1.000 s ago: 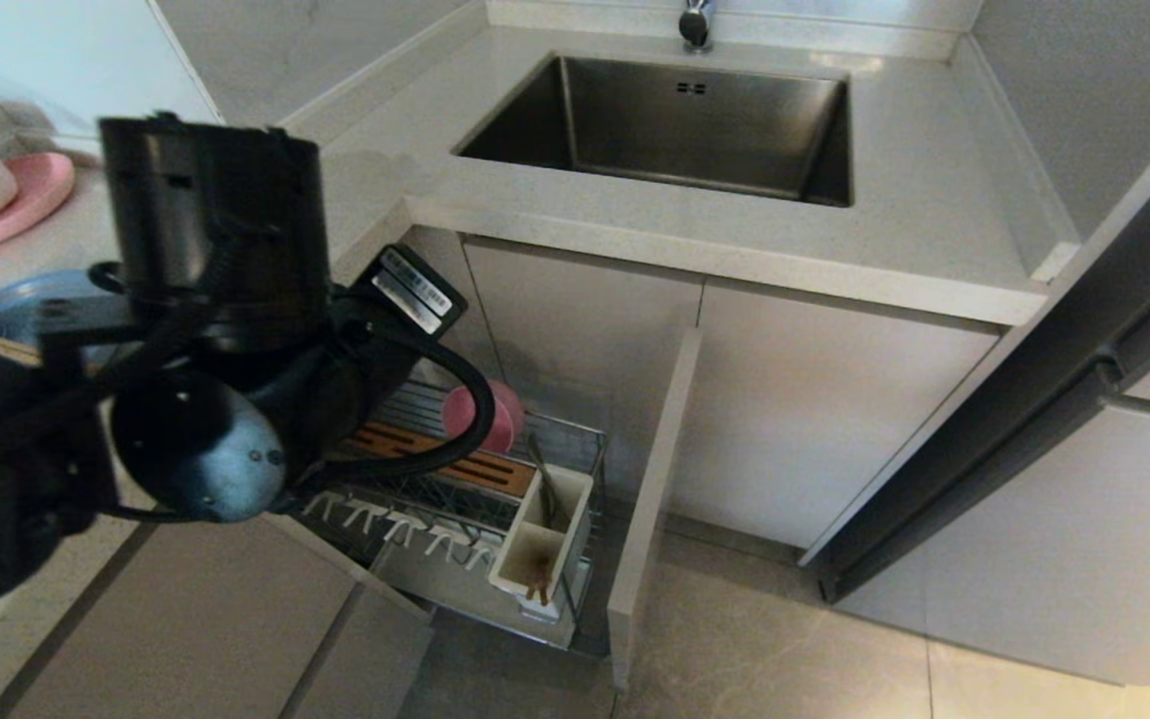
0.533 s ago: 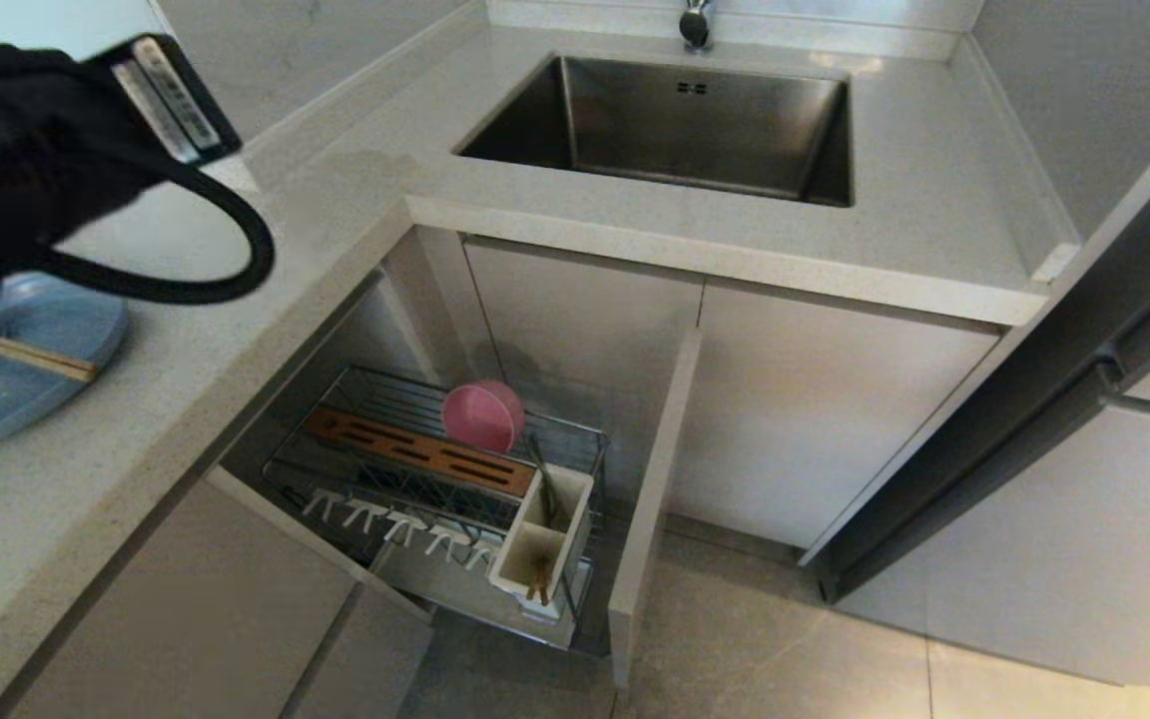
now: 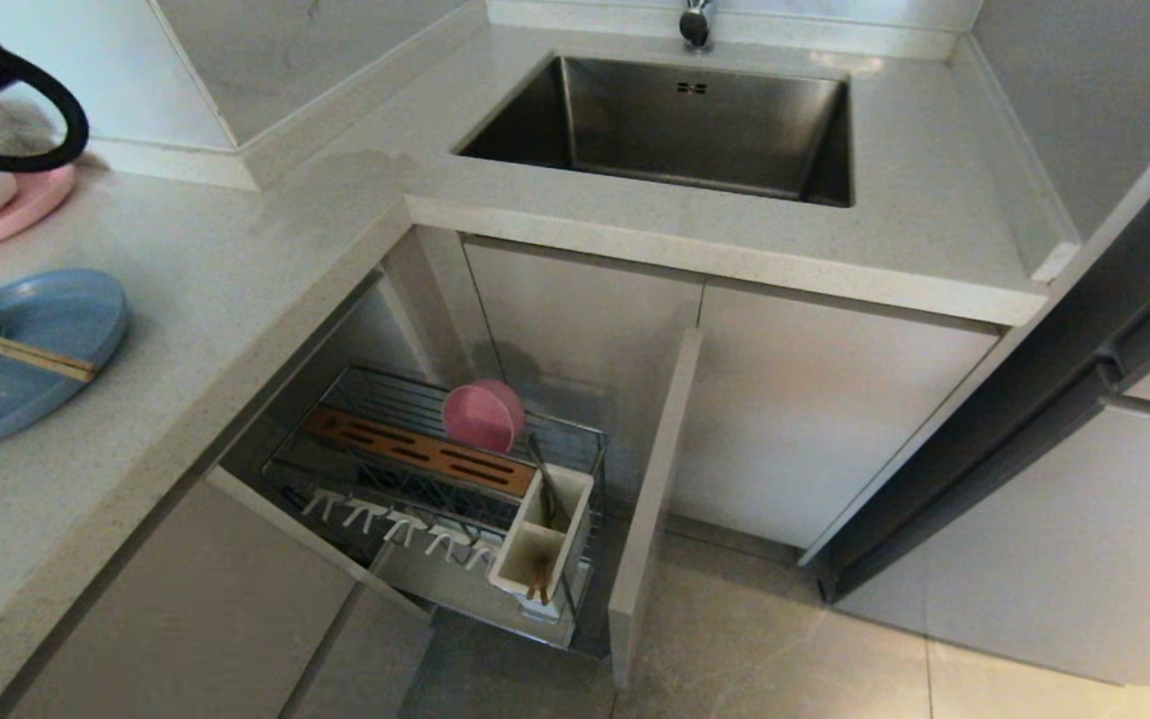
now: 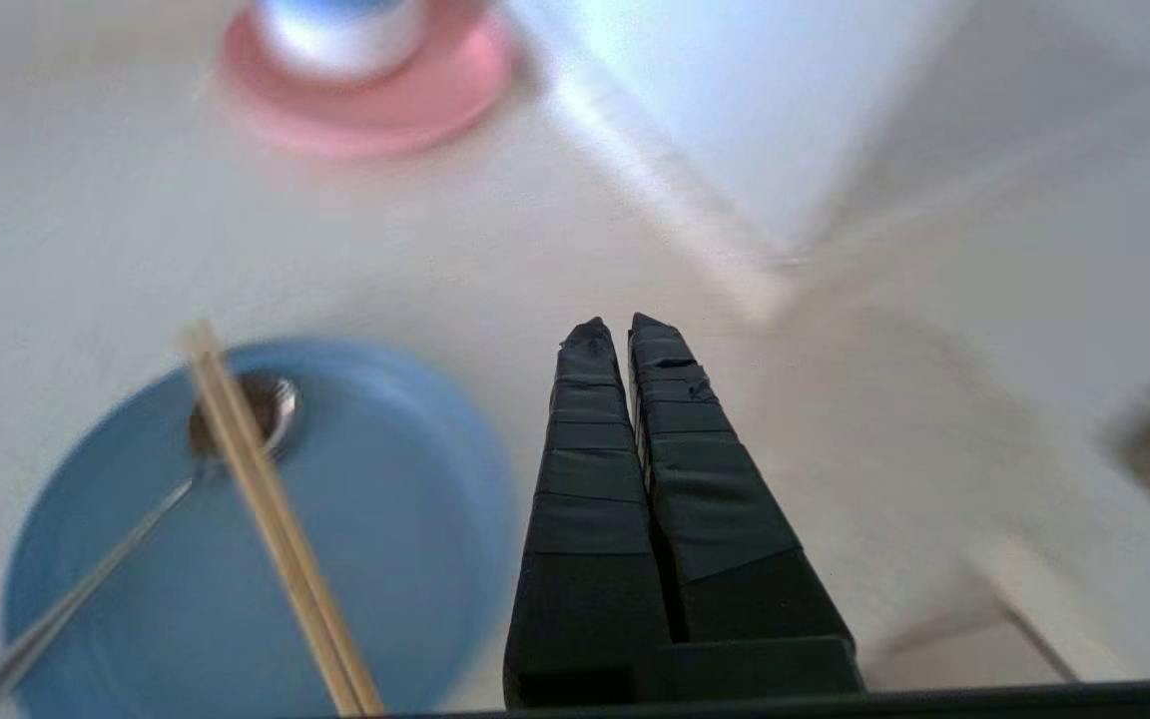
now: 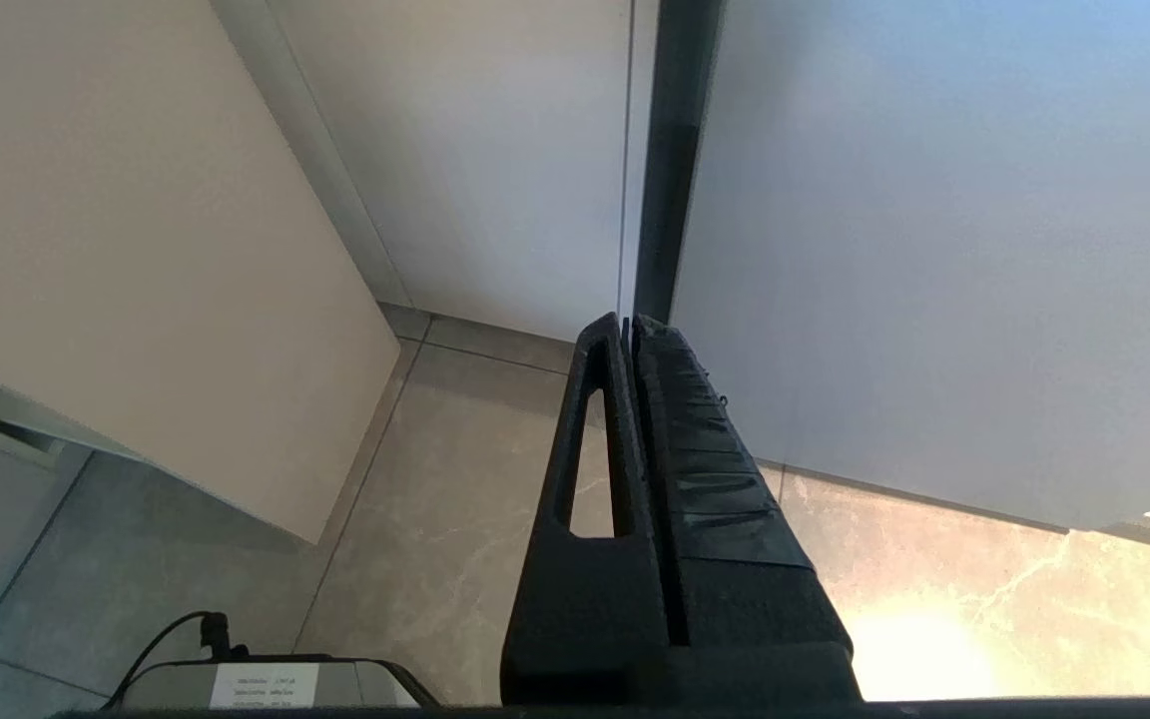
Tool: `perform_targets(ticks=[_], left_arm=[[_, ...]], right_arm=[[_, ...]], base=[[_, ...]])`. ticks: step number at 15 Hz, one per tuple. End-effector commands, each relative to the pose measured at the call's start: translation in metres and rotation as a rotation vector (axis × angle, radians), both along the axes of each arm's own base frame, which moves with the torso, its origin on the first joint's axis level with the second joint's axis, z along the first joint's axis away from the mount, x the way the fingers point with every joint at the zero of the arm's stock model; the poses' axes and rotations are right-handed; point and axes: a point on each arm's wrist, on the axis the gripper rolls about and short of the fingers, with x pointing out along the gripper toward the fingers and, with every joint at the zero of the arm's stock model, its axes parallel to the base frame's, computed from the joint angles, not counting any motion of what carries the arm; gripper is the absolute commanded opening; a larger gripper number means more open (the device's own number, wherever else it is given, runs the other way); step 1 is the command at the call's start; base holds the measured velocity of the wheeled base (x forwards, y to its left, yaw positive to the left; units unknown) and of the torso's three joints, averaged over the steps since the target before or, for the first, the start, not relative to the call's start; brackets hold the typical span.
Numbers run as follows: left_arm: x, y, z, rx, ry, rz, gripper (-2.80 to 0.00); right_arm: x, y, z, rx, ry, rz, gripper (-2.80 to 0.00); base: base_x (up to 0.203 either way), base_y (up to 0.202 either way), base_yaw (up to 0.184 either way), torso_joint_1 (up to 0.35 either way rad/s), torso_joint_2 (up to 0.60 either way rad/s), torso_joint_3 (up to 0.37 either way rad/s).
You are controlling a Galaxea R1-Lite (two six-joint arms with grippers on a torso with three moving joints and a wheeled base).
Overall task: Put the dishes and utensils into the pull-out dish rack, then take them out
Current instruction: Pick up the chopsticks and place it in the cupboard
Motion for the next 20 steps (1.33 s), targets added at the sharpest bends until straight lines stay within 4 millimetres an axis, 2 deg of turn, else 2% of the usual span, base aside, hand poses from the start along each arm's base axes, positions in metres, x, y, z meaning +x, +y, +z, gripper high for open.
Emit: perform_targets(ticks=[1,2,4,14,15,20], left_arm=[[0.032,0.010,-0.014,-0.032,0.074,0.035,-2.80],[0.043,0.016,-0.024,-0.070,0.130,0.050,-2.80],[0.051,0.027,-0.032,-0.147,0.172,0.071,-2.80],[0.054,0.065,-0.053,-0.179,0.347,0.214,-2.80],[0.053,0.068,-0.053,-0.179,0.351,0.224,0.00],[0.039,0.071,-0.064,-0.231,0.394,0.253,0.00]], right_arm=[[0.000,0.000,0.000,0.000,0.000,0.000,-2.80],[0.000,0.000,0.000,0.000,0.000,0.000,-2.80],[0.000,0.000,0.000,0.000,0.001,0.000,-2.80],[0.000,0.000,0.000,0.000,0.001,0.000,-2.80],[0.000,0.000,0.000,0.000,0.001,0.000,-2.80],[0.000,0.000,0.000,0.000,0.000,0.000,-2.80]], base=[[0.000,0.000,0.000,0.000,0.00,0.000],[0.000,0.000,0.000,0.000,0.00,0.000],[0.000,0.000,0.000,0.000,0.00,0.000],[0.000,0.000,0.000,0.000,0.00,0.000],[0.000,0.000,0.000,0.000,0.00,0.000],[0.000,0.000,0.000,0.000,0.00,0.000]])
